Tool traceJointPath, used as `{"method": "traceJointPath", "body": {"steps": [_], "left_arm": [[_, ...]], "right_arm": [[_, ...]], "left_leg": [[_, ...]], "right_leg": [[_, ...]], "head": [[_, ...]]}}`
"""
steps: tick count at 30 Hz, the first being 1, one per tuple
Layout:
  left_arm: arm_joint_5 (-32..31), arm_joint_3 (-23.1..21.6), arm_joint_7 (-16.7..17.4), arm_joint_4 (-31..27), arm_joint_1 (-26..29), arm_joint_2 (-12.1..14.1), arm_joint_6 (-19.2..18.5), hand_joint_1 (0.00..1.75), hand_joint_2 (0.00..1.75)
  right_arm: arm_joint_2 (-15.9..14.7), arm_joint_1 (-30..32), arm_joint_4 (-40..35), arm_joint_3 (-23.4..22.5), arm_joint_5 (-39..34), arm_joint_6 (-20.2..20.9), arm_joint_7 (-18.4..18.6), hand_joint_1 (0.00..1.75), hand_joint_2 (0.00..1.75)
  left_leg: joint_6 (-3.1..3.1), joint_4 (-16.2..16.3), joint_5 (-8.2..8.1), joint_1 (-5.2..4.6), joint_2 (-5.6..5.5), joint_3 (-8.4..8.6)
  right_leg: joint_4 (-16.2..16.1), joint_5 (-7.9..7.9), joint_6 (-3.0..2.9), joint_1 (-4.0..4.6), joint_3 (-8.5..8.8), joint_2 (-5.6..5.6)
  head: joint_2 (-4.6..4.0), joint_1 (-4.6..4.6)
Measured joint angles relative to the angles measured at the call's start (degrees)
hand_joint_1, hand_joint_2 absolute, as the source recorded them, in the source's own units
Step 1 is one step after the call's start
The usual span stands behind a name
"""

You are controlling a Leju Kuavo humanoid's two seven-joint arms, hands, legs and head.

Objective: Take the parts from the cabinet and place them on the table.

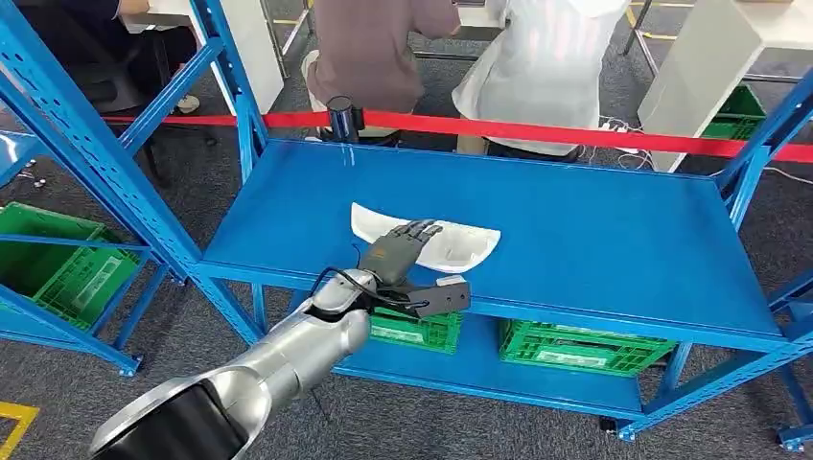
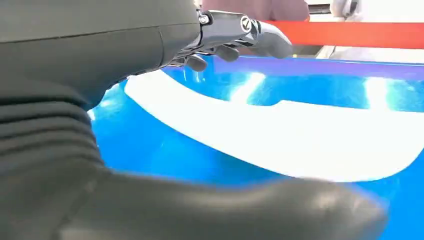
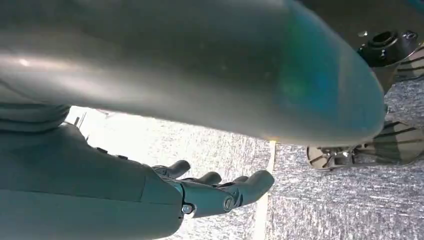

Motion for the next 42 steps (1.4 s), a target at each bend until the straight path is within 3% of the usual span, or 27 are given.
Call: {"method": "traceJointPath", "body": {"steps": [9,18,32,42], "left_arm": [[-0.6,0.0,0.4,0.5,0.1,-0.4,2.7,0.0,1.75],[-2.3,0.0,3.3,1.0,0.2,-0.5,6.1,0.0,1.75],[-4.1,0.0,6.7,1.8,0.2,-0.7,7.2,0.0,1.75],[-4.9,0.0,5.8,2.0,1.1,-0.9,7.4,0.0,1.75]], "right_arm": [[0.0,0.0,0.0,0.0,0.2,0.0,-0.2,0.0,0.0],[0.0,0.0,0.0,0.0,1.3,0.0,-0.2,0.0,0.0],[0.0,-0.1,0.0,0.0,2.1,0.2,-0.1,0.0,0.0],[0.0,-0.1,0.0,0.0,2.6,0.0,0.8,0.0,0.0]], "left_leg": [[0.03,0.0,-0.02,0.0,0.0,-0.03],[0.03,0.0,-0.01,0.0,0.0,-0.04],[0.04,0.0,-0.01,-0.01,0.0,-0.06],[0.05,0.0,-0.01,-0.01,0.0,-0.07]], "right_leg": [[0.0,-0.01,0.05,0.0,0.0,0.0],[0.0,-0.01,0.07,0.0,0.0,-0.01],[0.0,0.0,0.1,0.0,0.0,-0.01],[-0.1,0.01,0.12,-0.01,0.0,-0.02]], "head": [[0.0,0.0],[0.0,0.0],[0.0,0.0],[0.0,0.0]]}}
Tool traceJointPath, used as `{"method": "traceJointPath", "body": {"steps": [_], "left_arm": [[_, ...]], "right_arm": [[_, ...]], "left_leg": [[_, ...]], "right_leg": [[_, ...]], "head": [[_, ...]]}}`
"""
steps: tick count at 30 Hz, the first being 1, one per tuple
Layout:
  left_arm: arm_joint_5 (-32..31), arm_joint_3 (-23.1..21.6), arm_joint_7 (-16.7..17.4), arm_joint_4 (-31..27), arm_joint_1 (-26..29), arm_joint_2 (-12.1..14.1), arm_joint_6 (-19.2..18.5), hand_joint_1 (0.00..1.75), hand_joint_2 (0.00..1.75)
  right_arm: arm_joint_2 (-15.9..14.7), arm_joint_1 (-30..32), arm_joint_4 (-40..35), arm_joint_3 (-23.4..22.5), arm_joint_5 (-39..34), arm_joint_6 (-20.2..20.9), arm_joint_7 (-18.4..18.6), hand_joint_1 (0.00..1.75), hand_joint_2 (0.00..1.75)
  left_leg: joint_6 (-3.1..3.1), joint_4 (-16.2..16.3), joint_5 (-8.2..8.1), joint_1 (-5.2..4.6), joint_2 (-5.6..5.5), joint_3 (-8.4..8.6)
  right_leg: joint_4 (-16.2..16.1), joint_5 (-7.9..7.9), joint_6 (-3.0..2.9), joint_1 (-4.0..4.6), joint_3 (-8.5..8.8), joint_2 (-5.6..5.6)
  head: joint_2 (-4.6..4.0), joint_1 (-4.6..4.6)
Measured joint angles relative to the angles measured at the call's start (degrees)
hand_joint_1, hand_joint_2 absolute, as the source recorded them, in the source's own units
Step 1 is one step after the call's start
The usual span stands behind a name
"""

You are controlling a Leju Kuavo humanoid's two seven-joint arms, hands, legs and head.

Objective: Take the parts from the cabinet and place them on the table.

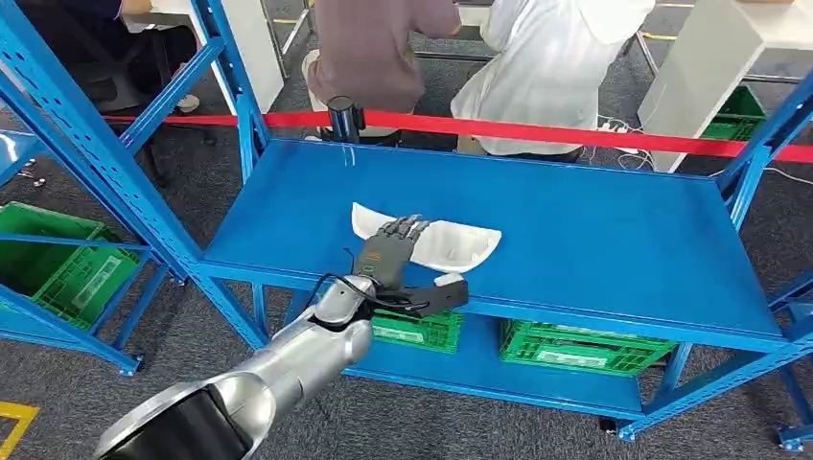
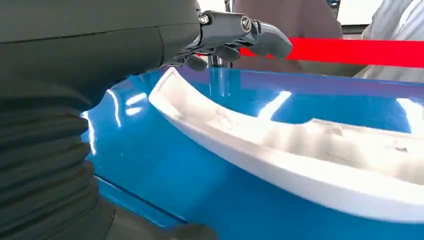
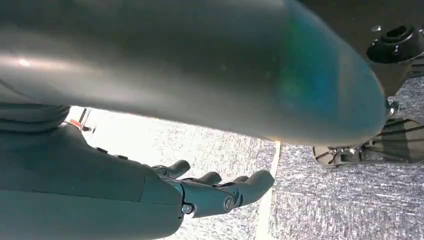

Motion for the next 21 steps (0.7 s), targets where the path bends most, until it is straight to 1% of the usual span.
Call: {"method": "traceJointPath", "body": {"steps": [10,15,18,21], "left_arm": [[-0.1,0.0,0.0,0.0,0.2,-0.2,0.0,0.0,1.75],[0.2,0.0,-1.4,-0.2,0.5,-0.2,0.4,0.0,1.75],[1.9,-0.1,-3.0,-1.2,1.3,-0.4,0.5,0.0,1.75],[5.4,-1.7,-3.5,-2.8,1.6,-0.5,0.8,0.0,1.75]], "right_arm": [[0.0,0.0,0.0,0.0,0.0,0.0,0.0,0.0,0.0],[0.0,0.0,0.0,0.0,0.2,0.1,0.0,0.0,0.0],[0.0,0.0,0.0,0.0,0.5,0.1,0.0,0.0,0.0],[0.0,0.0,0.0,0.0,0.7,0.3,0.0,0.0,0.0]], "left_leg": [[0.01,0.0,-0.01,0.0,0.0,-0.01],[0.01,0.0,-0.01,0.0,0.0,-0.01],[0.04,0.0,-0.03,-0.01,0.0,-0.01],[0.06,0.0,-0.04,-0.01,0.0,-0.02]], "right_leg": [[0.0,0.0,0.01,0.0,0.0,0.0],[0.0,0.01,0.01,0.0,0.0,0.0],[0.0,0.0,0.02,-0.01,0.0,0.0],[0.0,-0.01,0.03,-0.01,0.0,-0.01]], "head": [[0.0,0.0],[0.0,0.0],[0.0,0.0],[0.0,0.0]]}}
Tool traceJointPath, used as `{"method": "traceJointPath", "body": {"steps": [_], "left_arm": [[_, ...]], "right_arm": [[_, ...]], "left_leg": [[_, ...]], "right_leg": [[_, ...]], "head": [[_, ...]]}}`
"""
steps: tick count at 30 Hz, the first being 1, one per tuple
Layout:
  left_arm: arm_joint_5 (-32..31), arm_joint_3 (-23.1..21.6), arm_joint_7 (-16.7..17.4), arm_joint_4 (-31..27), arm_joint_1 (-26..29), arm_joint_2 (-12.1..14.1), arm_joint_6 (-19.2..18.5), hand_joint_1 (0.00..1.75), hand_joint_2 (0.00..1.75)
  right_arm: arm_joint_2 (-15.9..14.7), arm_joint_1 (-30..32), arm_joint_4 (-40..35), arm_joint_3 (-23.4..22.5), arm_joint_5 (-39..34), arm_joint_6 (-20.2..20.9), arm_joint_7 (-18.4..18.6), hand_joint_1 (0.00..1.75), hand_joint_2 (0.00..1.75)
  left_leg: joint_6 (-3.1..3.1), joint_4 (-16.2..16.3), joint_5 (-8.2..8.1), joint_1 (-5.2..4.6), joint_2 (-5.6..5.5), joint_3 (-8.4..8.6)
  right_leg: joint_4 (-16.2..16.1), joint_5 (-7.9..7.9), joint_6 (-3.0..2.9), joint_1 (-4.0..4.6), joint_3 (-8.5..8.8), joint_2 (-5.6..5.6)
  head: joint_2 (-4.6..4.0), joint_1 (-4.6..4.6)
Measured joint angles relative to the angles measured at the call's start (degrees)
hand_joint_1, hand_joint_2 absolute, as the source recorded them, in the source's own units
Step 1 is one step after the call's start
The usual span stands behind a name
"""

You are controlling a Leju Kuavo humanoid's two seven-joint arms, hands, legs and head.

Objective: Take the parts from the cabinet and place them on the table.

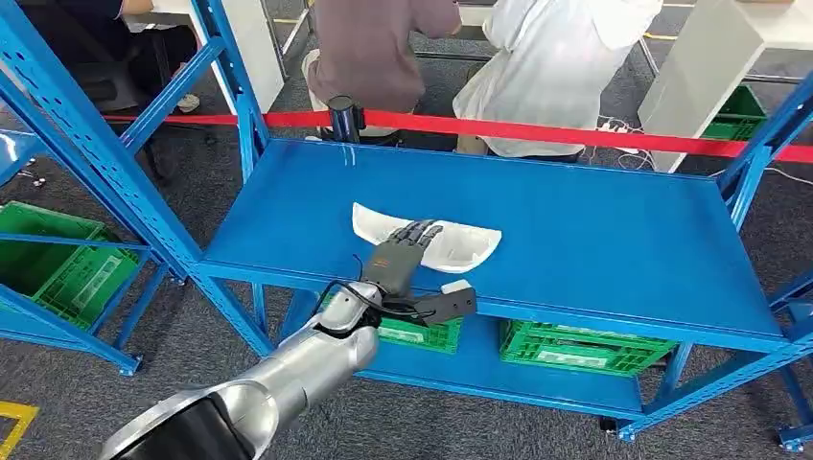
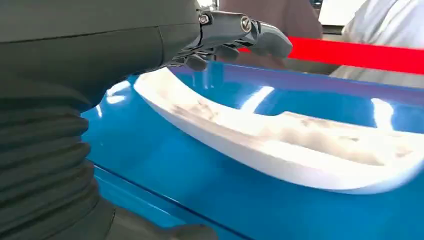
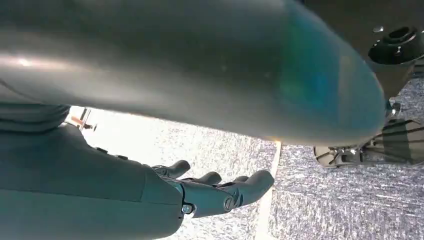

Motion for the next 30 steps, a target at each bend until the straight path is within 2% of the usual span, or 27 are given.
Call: {"method": "traceJointPath", "body": {"steps": [6,7,11,15,22,26,30], "left_arm": [[6.4,-4.4,-0.9,-2.6,0.3,-0.2,0.0,0.0,1.75],[7.2,-5.4,-1.1,-2.9,0.4,-0.2,0.0,0.0,0.0],[11.5,-8.1,-1.5,-3.8,0.5,-0.3,-0.4,0.0,0.0],[16.8,-9.9,-4.1,-3.8,0.5,-0.3,0.4,0.0,0.0],[19.6,-12.4,-5.4,-3.8,0.4,-0.3,2.0,0.0,0.0],[20.0,-13.2,-5.7,-3.8,0.4,-0.3,2.0,0.0,0.0],[20.3,-13.3,-5.7,-3.8,0.3,-0.3,2.0,0.0,0.0]], "right_arm": [[0.0,0.0,0.0,0.0,0.5,0.3,-0.7,0.0,0.0],[0.0,0.0,0.0,0.0,0.5,0.3,-0.7,0.0,0.0],[0.0,0.0,0.0,0.0,0.9,0.3,-0.7,0.0,0.0],[0.0,0.0,0.0,0.0,1.2,0.5,-0.7,0.0,0.0],[0.0,-0.1,0.0,-0.1,1.6,0.7,-0.8,0.0,0.0],[0.0,0.0,0.0,-0.2,1.6,0.7,-0.8,0.0,0.0],[0.0,-0.1,0.0,-0.2,1.5,0.7,-0.8,0.0,0.0]], "left_leg": [[0.02,0.0,-0.01,-0.02,0.0,0.0],[0.03,0.0,-0.02,-0.02,0.0,0.0],[0.04,0.0,-0.03,-0.04,0.0,-0.01],[0.04,0.0,-0.02,-0.04,0.0,-0.01],[0.17,0.2,-0.12,-0.26,-0.04,-0.07],[0.55,0.4,-0.37,-0.44,-0.04,-0.13],[1.25,0.9,-1.0,-0.71,-0.04,-0.23]], "right_leg": [[0.0,-0.02,0.03,-0.02,0.01,-0.01],[0.0,-0.02,0.03,-0.03,0.01,-0.01],[0.0,-0.02,0.04,-0.04,0.01,-0.01],[0.0,-0.02,0.04,-0.04,0.01,-0.01],[-0.1,-0.01,0.18,-0.15,0.04,-0.02],[-0.1,-0.09,0.47,-0.32,0.13,-0.02],[-0.3,-0.42,1.17,-0.55,0.39,-0.05]], "head": [[0.0,0.0],[0.0,0.0],[0.0,0.0],[0.0,0.0],[0.0,0.0],[0.0,0.0],[0.0,0.0]]}}
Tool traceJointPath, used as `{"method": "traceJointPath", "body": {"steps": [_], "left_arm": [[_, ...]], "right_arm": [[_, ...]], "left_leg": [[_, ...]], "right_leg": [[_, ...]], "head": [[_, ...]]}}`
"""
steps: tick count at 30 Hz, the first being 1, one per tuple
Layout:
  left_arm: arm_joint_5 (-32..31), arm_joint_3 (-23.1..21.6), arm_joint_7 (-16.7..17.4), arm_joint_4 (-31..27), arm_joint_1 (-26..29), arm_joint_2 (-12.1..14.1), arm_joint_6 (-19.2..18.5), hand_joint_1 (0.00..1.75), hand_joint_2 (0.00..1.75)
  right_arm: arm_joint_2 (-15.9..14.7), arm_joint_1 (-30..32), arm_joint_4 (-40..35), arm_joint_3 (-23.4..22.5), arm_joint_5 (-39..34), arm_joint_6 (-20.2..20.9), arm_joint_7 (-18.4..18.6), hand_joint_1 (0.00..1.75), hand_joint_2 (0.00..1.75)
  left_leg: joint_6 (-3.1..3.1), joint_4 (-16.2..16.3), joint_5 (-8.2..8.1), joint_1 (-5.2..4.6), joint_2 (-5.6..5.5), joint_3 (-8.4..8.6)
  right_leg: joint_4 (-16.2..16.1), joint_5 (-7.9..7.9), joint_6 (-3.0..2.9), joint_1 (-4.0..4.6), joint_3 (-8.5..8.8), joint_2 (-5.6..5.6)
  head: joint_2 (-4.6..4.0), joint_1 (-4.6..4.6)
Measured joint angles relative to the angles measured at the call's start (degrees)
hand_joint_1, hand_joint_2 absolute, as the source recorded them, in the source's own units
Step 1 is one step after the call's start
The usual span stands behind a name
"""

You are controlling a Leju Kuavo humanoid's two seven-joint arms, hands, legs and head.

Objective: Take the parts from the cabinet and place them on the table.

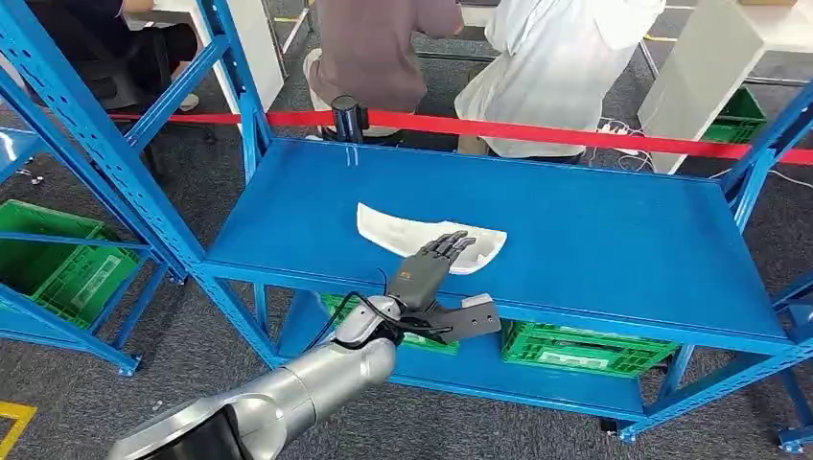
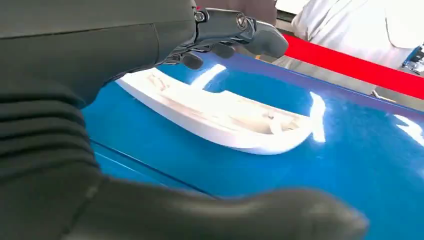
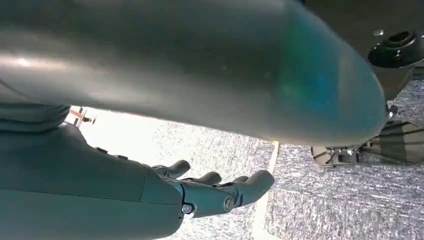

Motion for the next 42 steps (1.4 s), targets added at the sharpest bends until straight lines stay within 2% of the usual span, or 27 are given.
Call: {"method": "traceJointPath", "body": {"steps": [2,3,4,5,7,8,9,10,11,12,13,15,17,18,19,20,22,23,24,25,26,27,28,29,30,32,42], "left_arm": [[0.2,-0.3,0.1,0.0,-0.2,0.0,0.0,0.0,0.0],[0.2,-0.5,0.1,-0.2,-0.2,-0.1,0.0,0.0,0.0],[0.3,-0.7,0.2,-0.2,-0.3,-0.1,0.0,0.0,0.0],[0.4,-0.9,0.2,-0.2,-0.6,-0.2,0.0,0.0,0.0],[0.8,-1.4,0.3,-0.2,-0.7,-0.3,0.0,0.0,0.0],[0.9,-1.6,0.4,-0.2,-0.6,-0.3,0.0,0.0,0.0],[1.0,-1.7,0.4,-0.2,-0.6,-0.3,0.0,0.0,0.0],[1.2,-1.9,0.4,-0.2,-0.6,-0.3,0.0,0.0,0.0],[1.3,-2.0,0.4,-0.2,-0.6,-0.3,0.0,0.0,0.0],[1.4,-2.2,0.4,-0.2,-0.7,-0.3,0.0,0.0,0.0],[1.4,-2.3,0.4,-0.2,-0.7,-0.3,0.0,0.0,0.0],[1.7,-2.6,0.4,-0.2,-0.8,-0.3,0.0,0.0,0.0],[1.9,-2.8,0.4,-0.2,-0.8,-0.4,0.0,0.0,0.0],[2.0,-2.8,0.4,-0.2,-0.8,-0.4,0.0,0.0,0.0],[2.0,-3.0,0.4,-0.2,-1.0,-0.4,0.0,0.0,0.0],[2.0,-3.1,0.3,-0.2,-1.1,-0.4,0.0,0.0,0.0],[2.3,-3.2,0.3,-0.1,-1.0,-0.3,0.0,0.0,0.0],[2.5,-3.2,0.3,0.0,-0.9,-0.2,0.0,0.0,0.0],[2.5,-3.2,0.3,0.0,-0.8,-0.1,-0.1,0.0,0.0],[2.5,-3.2,0.3,0.0,-0.8,-0.1,-0.1,0.0,0.0],[2.5,-3.2,0.3,0.0,-0.9,-0.1,-0.1,0.0,0.0],[2.5,-3.2,0.2,0.0,-1.0,-0.1,-0.1,0.0,0.0],[2.5,-3.2,0.2,0.0,-1.0,-0.1,-0.1,0.0,0.0],[2.5,-3.3,0.2,0.0,-1.2,-0.1,-0.1,0.0,0.0],[2.6,-3.5,0.4,0.0,-1.2,-0.1,-0.1,0.0,0.0],[2.9,-3.7,0.6,0.0,-1.2,0.0,-0.1,0.0,0.0],[3.4,-4.1,0.1,0.2,-1.2,-0.1,-0.1,0.0,0.0]], "right_arm": [[0.0,-0.1,0.0,0.0,0.0,0.0,0.0,0.0,0.0],[0.0,-0.1,0.0,0.0,0.0,0.0,0.0,0.0,0.0],[-0.1,-0.1,0.0,0.0,0.0,0.0,0.0,0.0,0.0],[-0.1,-0.1,0.0,-0.1,0.0,0.0,0.0,0.0,0.0],[-0.1,-0.2,0.0,-0.1,0.0,0.0,0.0,0.0,0.0],[-0.1,-0.1,0.0,-0.1,0.0,0.0,0.0,0.0,0.0],[-0.1,0.0,0.0,-0.2,0.0,0.0,0.0,0.0,0.0],[-0.1,0.0,0.0,-0.2,0.0,0.0,-0.1,0.0,0.0],[-0.2,0.0,0.0,-0.2,0.0,0.0,-0.2,0.0,0.0],[-0.3,0.0,0.0,-0.2,0.0,0.0,-0.2,0.0,0.0],[-0.3,-0.1,0.0,-0.2,0.0,0.0,-0.2,0.0,0.0],[-0.3,-0.1,0.0,-0.2,0.0,0.0,-0.2,0.0,0.0],[-0.3,-0.1,0.0,-0.2,0.0,0.0,-0.2,0.0,0.0],[-0.2,-0.1,0.0,-0.2,0.0,0.1,-0.2,0.0,0.0],[-0.2,0.0,0.0,-0.2,0.0,0.1,-0.2,0.0,0.0],[-0.2,0.0,0.0,-0.3,0.0,0.1,-0.2,0.0,0.0],[-0.3,0.0,0.0,-0.3,0.0,0.1,-0.2,0.0,0.0],[-0.3,0.0,0.0,-0.3,0.0,0.1,-0.2,0.0,0.0],[-0.3,0.0,0.0,-0.3,0.0,0.1,-0.2,0.0,0.0],[-0.3,0.1,0.0,-0.3,0.0,0.1,-0.2,0.0,0.0],[-0.2,0.1,0.0,-0.3,0.0,0.1,-0.2,0.0,0.0],[-0.2,0.1,0.0,-0.3,0.0,0.1,-0.2,0.0,0.0],[-0.2,0.0,0.0,-0.3,0.0,0.1,-0.2,0.0,0.0],[-0.2,0.0,0.0,-0.3,0.1,0.1,-0.2,0.0,0.0],[-0.2,-0.1,0.0,-0.3,0.2,0.1,-0.2,0.0,0.0],[-0.3,-0.2,0.0,-0.3,0.2,0.1,-0.2,0.0,0.0],[-0.3,-0.2,0.0,-0.3,0.3,0.1,-0.2,0.0,0.0]], "left_leg": [[0.65,-0.7,-0.25,-0.03,-0.04,0.44],[0.91,-1.8,0.51,0.67,-0.02,1.44],[1.35,-2.2,0.36,0.71,0.07,1.83],[1.45,-2.2,0.41,0.73,0.16,1.93],[1.61,-2.0,0.15,0.59,0.15,1.91],[1.53,-1.9,-0.01,0.56,0.12,1.9],[1.44,-1.7,-0.18,0.57,0.05,1.91],[1.24,-1.3,-0.4,0.66,-0.03,1.91],[1.0,-0.9,-0.69,0.79,-0.09,1.91],[0.61,-0.2,-1.15,0.91,-0.1,1.86],[0.2,0.2,-1.48,0.81,-0.11,1.79],[-0.57,0.4,-1.9,0.48,-0.16,1.86],[-1.31,0.0,-1.9,0.56,-0.12,2.22],[-1.68,0.4,-2.21,0.64,-0.11,1.97],[-2.03,1.7,-3.17,0.72,-0.06,1.62],[-2.28,4.7,-5.01,0.82,-0.02,0.19],[-2.65,13.1,-8.56,1.03,-0.01,-4.14],[-2.71,16.4,-9.2,1.07,-0.01,-6.07],[-2.68,17.0,-8.45,1.12,-0.01,-6.73],[-2.55,15.1,-6.76,1.12,-0.01,-6.03],[-2.3,11.2,-4.28,1.11,-0.02,-4.34],[-1.91,6.1,-1.51,1.08,-0.03,-1.87],[-1.49,1.4,0.09,1.02,-0.04,0.2],[-1.35,0.5,-1.0,0.64,-0.14,1.31],[-1.27,0.2,-0.9,0.7,-0.1,1.2],[-1.45,-0.1,-0.63,0.75,-0.29,1.28],[-0.54,-0.1,-0.86,0.69,-0.49,1.31]], "right_leg": [[-0.8,-0.08,0.57,0.01,0.53,-0.15],[-0.2,-0.1,0.69,-0.22,0.89,-0.13],[1.5,-1.36,0.58,0.03,0.18,-0.09],[4.9,-3.44,0.58,0.21,-1.55,0.01],[14.1,-7.64,0.77,0.21,-6.56,0.01],[16.5,-7.96,0.8,0.23,-8.05,0.01],[16.1,-6.9,0.78,0.22,-8.07,0.0],[13.3,-4.79,0.77,0.18,-6.92,-0.01],[8.7,-2.15,0.79,0.14,-4.73,-0.02],[2.6,0.58,0.83,0.02,-1.67,-0.12],[1.5,0.12,0.42,0.15,-1.09,-0.21],[1.1,0.12,-0.66,0.56,-1.04,0.12],[1.0,0.06,-1.5,0.59,-0.88,0.15],[0.7,0.38,-2.01,0.23,-0.25,0.07],[0.7,0.42,-2.27,0.17,-0.01,0.04],[0.7,0.34,-2.46,0.15,0.13,0.02],[0.7,0.12,-2.76,0.19,0.2,0.02],[0.7,-0.02,-2.84,0.2,0.24,0.05],[0.7,-0.2,-2.82,0.19,0.39,0.12],[0.7,-0.39,-2.77,0.19,0.6,0.18],[0.7,-0.62,-2.66,0.2,0.9,0.21],[0.7,-0.89,-2.48,0.2,1.29,0.26],[0.7,-1.18,-2.27,0.18,1.53,0.27],[0.7,-1.45,-1.81,0.51,1.5,0.32],[0.5,-1.44,-1.52,0.53,1.48,0.35],[0.4,-1.49,-1.96,0.5,1.64,0.33],[-0.9,-1.06,-0.81,0.48,2.37,0.24]], "head": [[0.0,-0.02],[0.0,0.02],[0.0,0.07],[0.0,0.31],[0.0,0.44],[0.0,0.44],[0.0,0.46],[0.0,0.44],[0.0,0.46],[0.0,0.46],[0.0,0.5],[0.0,0.48],[0.0,0.55],[0.0,0.52],[0.0,0.31],[0.0,0.11],[0.0,0.09],[0.0,0.09],[0.0,0.07],[0.0,0.07],[0.0,0.07],[0.0,0.07],[0.0,0.07],[0.0,0.13],[0.0,0.15],[0.0,0.2],[0.0,0.17]]}}
